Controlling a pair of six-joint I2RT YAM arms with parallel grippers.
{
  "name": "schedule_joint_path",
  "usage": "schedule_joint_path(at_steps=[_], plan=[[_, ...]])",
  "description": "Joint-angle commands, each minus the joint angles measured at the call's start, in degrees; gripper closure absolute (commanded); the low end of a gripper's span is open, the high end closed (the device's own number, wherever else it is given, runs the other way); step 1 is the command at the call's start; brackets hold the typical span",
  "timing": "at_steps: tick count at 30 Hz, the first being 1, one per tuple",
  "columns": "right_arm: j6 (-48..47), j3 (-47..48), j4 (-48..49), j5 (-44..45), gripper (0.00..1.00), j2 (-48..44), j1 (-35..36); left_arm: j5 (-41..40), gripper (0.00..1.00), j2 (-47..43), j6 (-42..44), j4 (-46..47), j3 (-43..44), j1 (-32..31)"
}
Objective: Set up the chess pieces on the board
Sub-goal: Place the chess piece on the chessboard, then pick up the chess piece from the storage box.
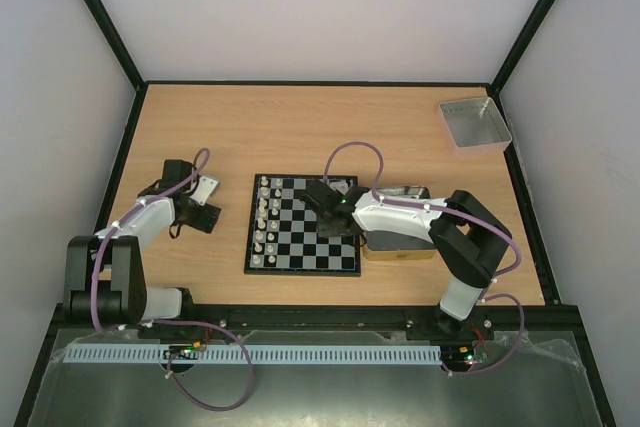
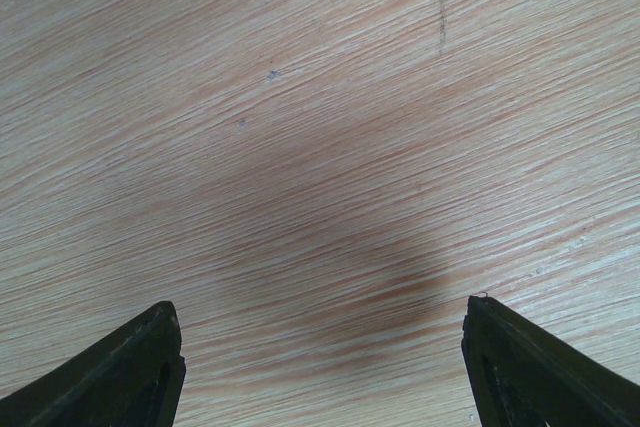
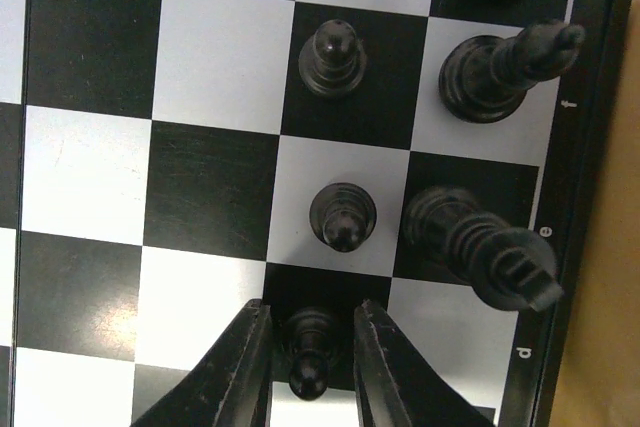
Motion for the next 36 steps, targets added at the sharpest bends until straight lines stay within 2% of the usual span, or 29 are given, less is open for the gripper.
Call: schedule_joint_path(at_steps=[1,16,21,24,29,32,36], plan=[[0.08,0.67,-1.49,1.09,0.78,-1.34,0.16,-0.51,0.23,0.48,-0.20,-0.20,-0.63,-0.29],[-1.08,3.56,-7.55,-0.69,0.77,-10.59,0.32,-1.19,0.23,0.63,-0.46,0.06,-0.70,-0.72],[-0.94,4.79,-13.48,4.84,0.74,-15.87,-0.21,-1.29,0.23,0.45,-0.47,-0.20,-0.70,-1.02],[-2.12,5.36,-18.40,4.99,0.74,-17.99,-3.66,-1.64,0.23,0.18,-0.59,-0.43,-0.53,-1.78],[-7.42,3.93,-22.20,-1.09,0.74,-21.12,-15.65,-3.18,0.23,-0.89,-0.99,0.32,-1.43,-3.09],[-10.96,4.53,-22.50,-3.86,0.74,-19.66,-21.96,-3.31,0.23,-1.49,-0.87,0.35,-1.83,-3.10],[-12.59,4.37,-20.16,-7.50,0.75,-15.52,-25.19,-3.26,0.23,-1.44,-0.75,0.56,-2.23,-3.51]])
